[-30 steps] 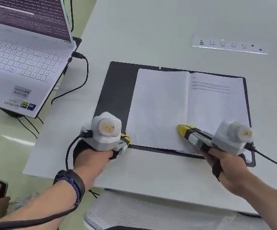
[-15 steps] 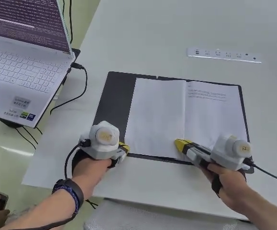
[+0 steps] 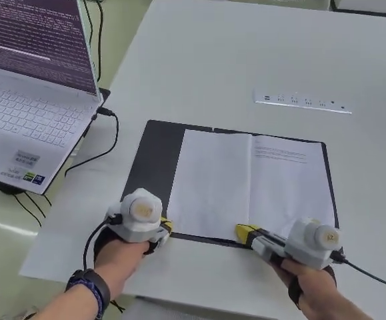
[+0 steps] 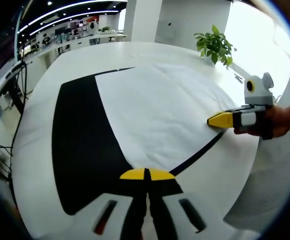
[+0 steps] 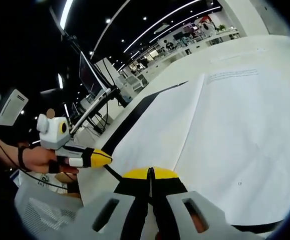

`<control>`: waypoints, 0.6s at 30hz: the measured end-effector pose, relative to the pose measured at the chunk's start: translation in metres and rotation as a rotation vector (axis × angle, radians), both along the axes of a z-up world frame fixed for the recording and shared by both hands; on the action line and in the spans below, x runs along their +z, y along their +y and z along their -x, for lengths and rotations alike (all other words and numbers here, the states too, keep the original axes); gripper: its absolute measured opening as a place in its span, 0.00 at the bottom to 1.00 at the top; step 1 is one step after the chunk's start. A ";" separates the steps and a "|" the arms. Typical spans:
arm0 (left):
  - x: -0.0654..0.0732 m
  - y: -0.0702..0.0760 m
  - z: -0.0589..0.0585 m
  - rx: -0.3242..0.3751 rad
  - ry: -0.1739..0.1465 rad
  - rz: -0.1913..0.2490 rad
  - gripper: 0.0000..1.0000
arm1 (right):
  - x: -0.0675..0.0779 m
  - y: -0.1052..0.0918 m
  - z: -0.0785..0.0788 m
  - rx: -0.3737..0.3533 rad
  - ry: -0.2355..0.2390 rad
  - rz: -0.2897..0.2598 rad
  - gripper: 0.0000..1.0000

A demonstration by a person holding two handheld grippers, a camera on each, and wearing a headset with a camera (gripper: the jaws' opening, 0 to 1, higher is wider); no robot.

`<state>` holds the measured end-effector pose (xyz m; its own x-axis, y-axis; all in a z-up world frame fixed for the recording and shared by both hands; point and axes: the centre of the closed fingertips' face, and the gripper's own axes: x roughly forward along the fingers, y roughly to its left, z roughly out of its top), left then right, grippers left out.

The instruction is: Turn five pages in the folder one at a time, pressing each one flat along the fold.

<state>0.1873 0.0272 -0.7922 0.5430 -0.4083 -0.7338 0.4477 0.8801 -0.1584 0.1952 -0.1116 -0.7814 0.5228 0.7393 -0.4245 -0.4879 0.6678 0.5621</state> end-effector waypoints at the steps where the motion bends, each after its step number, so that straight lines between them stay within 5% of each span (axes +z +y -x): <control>1: 0.000 0.000 0.000 0.002 -0.001 0.000 0.00 | 0.000 0.000 0.000 -0.005 0.002 0.000 0.00; 12: 0.000 -0.001 0.000 0.020 0.005 -0.025 0.00 | -0.002 0.000 0.002 -0.024 0.024 0.052 0.00; 18: 0.000 0.002 -0.001 0.098 0.024 0.017 0.00 | 0.001 0.001 0.003 -0.031 0.045 0.041 0.00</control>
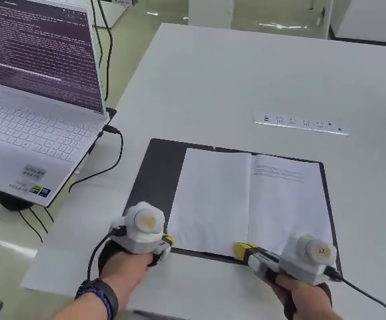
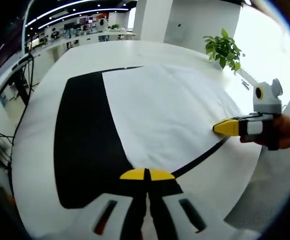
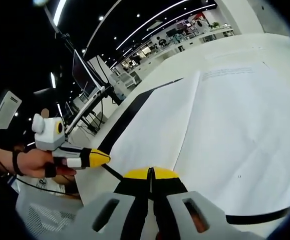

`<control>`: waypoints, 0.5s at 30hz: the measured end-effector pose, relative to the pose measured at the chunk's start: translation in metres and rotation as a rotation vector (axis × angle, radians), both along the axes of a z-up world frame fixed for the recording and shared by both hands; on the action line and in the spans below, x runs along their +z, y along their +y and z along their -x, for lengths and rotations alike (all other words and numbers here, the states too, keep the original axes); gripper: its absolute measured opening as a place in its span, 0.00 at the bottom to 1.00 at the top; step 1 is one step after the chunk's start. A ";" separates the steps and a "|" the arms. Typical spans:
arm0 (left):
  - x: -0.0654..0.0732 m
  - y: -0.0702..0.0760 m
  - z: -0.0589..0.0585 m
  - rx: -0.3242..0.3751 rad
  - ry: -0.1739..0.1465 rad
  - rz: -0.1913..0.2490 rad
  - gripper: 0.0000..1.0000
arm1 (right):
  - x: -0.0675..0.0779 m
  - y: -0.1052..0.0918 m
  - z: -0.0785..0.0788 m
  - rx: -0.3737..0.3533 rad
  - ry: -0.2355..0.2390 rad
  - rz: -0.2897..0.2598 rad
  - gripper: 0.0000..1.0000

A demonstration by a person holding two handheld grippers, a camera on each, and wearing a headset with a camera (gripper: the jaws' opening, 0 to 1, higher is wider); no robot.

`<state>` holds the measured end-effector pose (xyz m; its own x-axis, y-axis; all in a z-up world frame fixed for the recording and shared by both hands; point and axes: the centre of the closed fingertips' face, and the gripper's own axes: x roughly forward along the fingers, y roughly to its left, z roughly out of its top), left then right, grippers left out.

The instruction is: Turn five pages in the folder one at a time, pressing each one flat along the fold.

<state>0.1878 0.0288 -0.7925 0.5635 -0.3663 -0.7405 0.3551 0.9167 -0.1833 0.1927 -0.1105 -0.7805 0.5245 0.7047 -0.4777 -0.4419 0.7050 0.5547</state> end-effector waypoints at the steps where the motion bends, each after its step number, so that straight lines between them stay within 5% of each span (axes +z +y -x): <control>1: 0.000 0.000 0.000 0.006 -0.001 0.003 0.00 | 0.003 0.001 0.002 0.019 -0.002 0.002 0.02; 7: 0.002 -0.009 0.007 -0.019 0.012 0.012 0.01 | 0.011 -0.002 0.012 0.089 -0.026 0.011 0.16; 15: 0.022 -0.014 0.010 -0.061 -0.029 0.003 0.16 | 0.020 -0.027 0.018 0.121 -0.048 0.030 0.28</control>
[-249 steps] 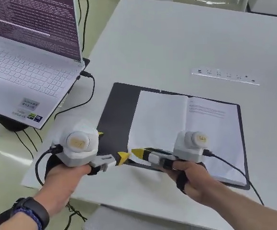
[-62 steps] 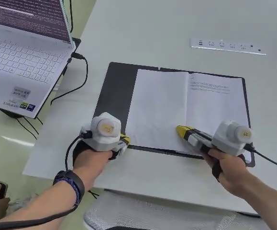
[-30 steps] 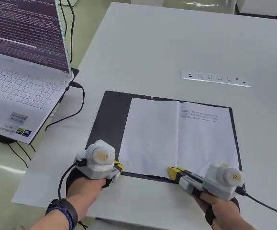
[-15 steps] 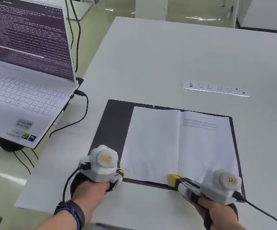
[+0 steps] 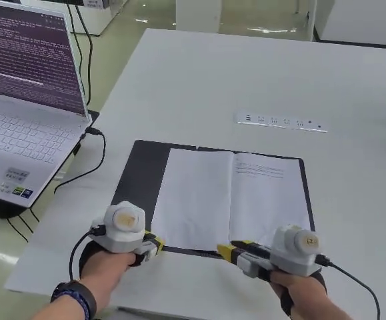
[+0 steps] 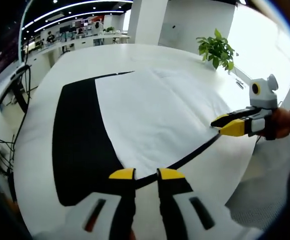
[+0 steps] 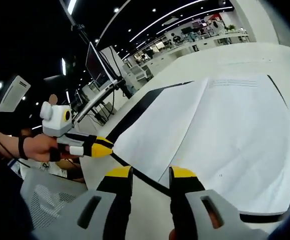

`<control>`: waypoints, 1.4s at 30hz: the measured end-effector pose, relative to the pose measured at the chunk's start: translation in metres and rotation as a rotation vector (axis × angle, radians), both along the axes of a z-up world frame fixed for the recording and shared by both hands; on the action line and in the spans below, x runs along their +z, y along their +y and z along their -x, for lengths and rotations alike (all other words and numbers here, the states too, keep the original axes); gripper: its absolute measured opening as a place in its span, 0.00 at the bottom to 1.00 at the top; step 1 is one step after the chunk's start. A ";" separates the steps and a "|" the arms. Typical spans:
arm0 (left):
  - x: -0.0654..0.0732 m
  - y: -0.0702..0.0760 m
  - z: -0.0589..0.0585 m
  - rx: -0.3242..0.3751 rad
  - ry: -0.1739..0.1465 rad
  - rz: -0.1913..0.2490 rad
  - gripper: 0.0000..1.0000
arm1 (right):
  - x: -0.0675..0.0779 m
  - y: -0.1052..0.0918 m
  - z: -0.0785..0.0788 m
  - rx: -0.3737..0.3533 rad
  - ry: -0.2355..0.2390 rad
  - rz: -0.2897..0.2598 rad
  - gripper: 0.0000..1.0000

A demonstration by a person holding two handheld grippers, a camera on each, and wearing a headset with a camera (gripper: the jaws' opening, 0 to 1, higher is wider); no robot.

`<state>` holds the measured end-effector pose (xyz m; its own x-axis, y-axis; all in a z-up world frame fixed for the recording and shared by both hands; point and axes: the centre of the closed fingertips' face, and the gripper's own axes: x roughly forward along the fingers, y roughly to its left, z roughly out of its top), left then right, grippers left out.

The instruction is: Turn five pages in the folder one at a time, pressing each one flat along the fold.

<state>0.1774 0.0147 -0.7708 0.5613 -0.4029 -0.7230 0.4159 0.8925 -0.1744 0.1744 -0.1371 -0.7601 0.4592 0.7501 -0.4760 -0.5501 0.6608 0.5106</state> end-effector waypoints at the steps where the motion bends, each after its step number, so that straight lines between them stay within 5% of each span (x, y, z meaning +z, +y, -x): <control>1: 0.005 0.000 0.000 -0.002 -0.010 -0.004 0.17 | 0.003 -0.003 0.001 -0.004 0.001 -0.012 0.29; 16: 0.063 0.006 -0.006 -0.044 -0.119 -0.033 0.32 | 0.040 -0.042 0.005 0.059 -0.128 0.044 0.42; 25: 0.103 0.007 -0.010 -0.041 -0.201 -0.006 0.40 | 0.073 -0.068 -0.008 -0.007 -0.197 0.040 0.48; 35: 0.144 0.007 -0.008 -0.058 -0.277 0.005 0.49 | 0.098 -0.093 0.000 -0.078 -0.255 0.064 0.57; 42: 0.167 0.014 -0.013 -0.059 -0.323 0.015 0.54 | 0.116 -0.114 -0.002 -0.098 -0.317 0.132 0.59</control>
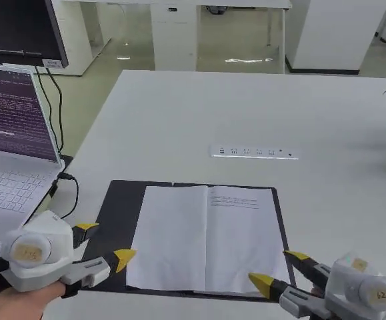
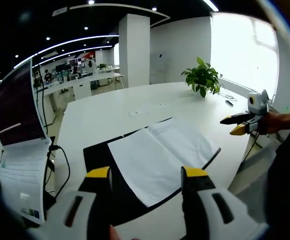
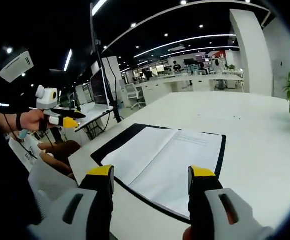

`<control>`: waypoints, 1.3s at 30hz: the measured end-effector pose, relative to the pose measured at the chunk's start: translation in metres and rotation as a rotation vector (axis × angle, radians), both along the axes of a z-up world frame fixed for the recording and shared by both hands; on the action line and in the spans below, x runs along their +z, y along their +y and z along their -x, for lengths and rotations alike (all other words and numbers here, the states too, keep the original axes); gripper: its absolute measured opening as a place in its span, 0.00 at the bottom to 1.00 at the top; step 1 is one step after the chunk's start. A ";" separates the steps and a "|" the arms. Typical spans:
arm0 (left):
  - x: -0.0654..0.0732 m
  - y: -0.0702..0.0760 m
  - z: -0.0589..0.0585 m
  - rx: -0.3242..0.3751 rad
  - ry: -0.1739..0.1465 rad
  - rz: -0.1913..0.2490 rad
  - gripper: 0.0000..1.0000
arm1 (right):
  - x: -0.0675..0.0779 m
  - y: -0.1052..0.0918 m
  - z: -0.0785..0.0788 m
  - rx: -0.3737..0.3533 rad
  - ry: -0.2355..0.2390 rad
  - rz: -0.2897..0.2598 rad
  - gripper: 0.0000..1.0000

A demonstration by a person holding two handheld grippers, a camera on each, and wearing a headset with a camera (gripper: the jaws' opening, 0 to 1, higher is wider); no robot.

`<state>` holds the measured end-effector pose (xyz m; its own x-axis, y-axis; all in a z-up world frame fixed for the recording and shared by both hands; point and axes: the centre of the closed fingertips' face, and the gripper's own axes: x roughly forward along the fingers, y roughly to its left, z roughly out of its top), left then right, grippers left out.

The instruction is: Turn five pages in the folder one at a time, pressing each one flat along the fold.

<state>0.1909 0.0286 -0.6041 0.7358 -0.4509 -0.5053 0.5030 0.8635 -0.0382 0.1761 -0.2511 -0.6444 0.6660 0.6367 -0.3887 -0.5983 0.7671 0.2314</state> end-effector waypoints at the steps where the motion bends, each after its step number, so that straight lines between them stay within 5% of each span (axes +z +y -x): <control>1: 0.004 0.001 -0.001 0.004 -0.009 -0.001 0.55 | 0.003 -0.003 -0.002 -0.008 -0.005 -0.009 0.59; 9: 0.014 0.005 0.002 0.011 -0.031 -0.029 0.61 | 0.013 -0.015 -0.002 -0.041 -0.013 -0.040 0.61; 13: 0.014 0.008 0.006 0.057 -0.021 0.014 0.63 | 0.010 -0.012 0.000 -0.051 -0.005 -0.050 0.62; 26: 0.019 0.014 0.009 0.097 -0.018 0.038 0.69 | 0.014 0.003 0.000 -0.031 0.001 -0.058 0.64; 39: 0.008 0.005 0.020 0.087 0.005 0.045 0.74 | 0.007 0.002 0.010 -0.003 0.011 -0.024 0.69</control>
<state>0.1705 0.0339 -0.5961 0.7709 -0.4077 -0.4895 0.4256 0.9013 -0.0804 0.1664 -0.2494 -0.6371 0.6636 0.6437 -0.3811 -0.5932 0.7632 0.2563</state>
